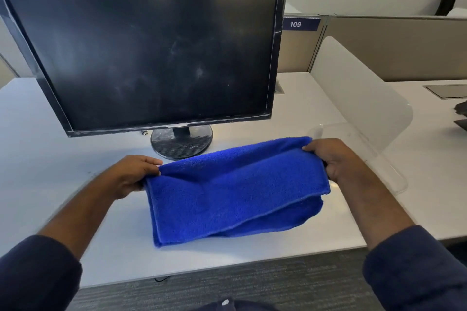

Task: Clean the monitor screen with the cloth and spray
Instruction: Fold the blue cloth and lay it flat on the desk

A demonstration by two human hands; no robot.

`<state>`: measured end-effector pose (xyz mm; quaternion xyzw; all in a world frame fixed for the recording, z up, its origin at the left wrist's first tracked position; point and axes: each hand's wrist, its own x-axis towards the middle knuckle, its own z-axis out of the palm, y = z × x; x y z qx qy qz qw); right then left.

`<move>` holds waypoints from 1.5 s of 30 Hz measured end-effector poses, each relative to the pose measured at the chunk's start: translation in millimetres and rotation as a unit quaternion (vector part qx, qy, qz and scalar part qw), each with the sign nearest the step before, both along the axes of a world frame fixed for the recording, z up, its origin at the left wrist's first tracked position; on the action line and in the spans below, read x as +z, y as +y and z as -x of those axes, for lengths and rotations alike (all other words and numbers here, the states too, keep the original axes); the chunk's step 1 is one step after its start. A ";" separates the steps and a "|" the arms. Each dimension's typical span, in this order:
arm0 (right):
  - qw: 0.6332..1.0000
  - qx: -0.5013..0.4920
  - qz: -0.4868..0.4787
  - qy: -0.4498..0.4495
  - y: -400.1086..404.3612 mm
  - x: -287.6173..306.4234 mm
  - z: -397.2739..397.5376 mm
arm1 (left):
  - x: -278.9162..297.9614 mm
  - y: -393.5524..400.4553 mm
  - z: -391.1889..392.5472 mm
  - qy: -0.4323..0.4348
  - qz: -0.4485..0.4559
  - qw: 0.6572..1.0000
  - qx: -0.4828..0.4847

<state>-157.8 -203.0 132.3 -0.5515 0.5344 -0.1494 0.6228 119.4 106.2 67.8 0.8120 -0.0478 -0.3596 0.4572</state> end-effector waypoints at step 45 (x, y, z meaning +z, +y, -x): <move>0.796 0.084 0.580 0.150 -50.4 -64.8 -10.1 | -125.7 -34.4 100.2 -0.452 -0.192 0.816 -0.305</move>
